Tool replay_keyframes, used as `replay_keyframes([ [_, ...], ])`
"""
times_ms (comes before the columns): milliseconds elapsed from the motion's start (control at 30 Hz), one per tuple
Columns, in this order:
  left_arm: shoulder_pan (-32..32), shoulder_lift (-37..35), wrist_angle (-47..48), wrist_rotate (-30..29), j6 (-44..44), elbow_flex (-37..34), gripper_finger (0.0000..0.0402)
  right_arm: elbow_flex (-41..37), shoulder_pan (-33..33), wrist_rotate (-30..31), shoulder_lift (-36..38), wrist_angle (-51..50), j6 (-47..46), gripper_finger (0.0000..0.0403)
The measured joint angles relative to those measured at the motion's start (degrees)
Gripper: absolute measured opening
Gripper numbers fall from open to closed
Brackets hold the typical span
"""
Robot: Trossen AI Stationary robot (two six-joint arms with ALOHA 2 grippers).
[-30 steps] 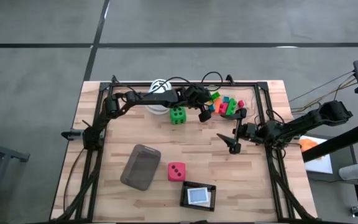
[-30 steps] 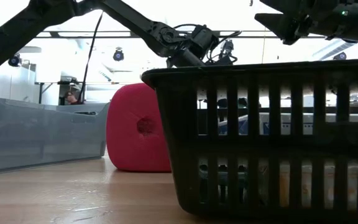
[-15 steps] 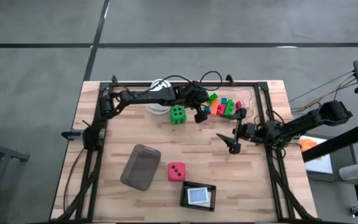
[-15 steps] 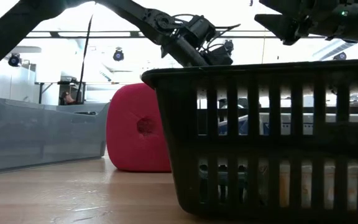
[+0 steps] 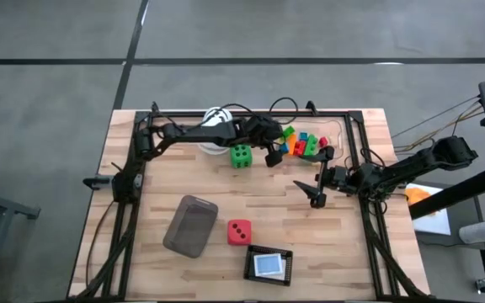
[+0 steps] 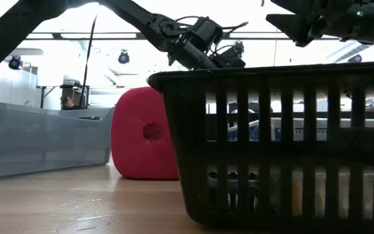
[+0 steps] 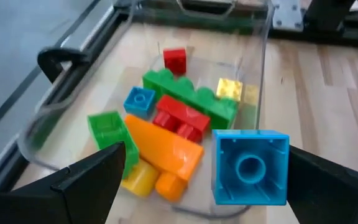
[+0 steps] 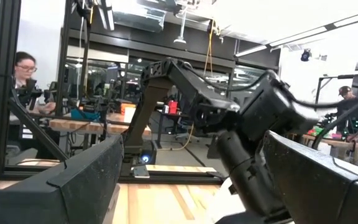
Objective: Pick & Place Toys
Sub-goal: Put the blue game piece into the transparent bin, then put the red die into the gray bin
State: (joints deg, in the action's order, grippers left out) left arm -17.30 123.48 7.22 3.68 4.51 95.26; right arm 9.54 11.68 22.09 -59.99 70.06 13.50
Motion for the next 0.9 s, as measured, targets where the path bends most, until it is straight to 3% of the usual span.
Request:
replay_keyframes([
  [467,0.0,-0.7,-2.8,-0.3,-1.4,-1.2,0.0395,0.0,0.0,0.0,0.0,0.0,0.0,0.038],
  [567,0.0,-1.8,1.9,-0.1,-2.1,-0.1,0.0395,0.0,0.0,0.0,0.0,-0.2,0.0,0.038],
  [700,0.9,-5.9,6.9,4.7,0.6,-0.4,0.0395,0.0,0.0,0.4,0.0,-0.5,0.0,0.038],
  [800,2.3,-11.1,3.9,6.8,1.3,-5.1,0.0395,0.0,0.0,0.4,0.0,-0.8,0.0,0.038],
  [900,3.7,-18.1,-5.4,6.4,0.8,-14.7,0.0395,0.0,0.0,0.4,0.0,-0.8,0.0,0.038],
])
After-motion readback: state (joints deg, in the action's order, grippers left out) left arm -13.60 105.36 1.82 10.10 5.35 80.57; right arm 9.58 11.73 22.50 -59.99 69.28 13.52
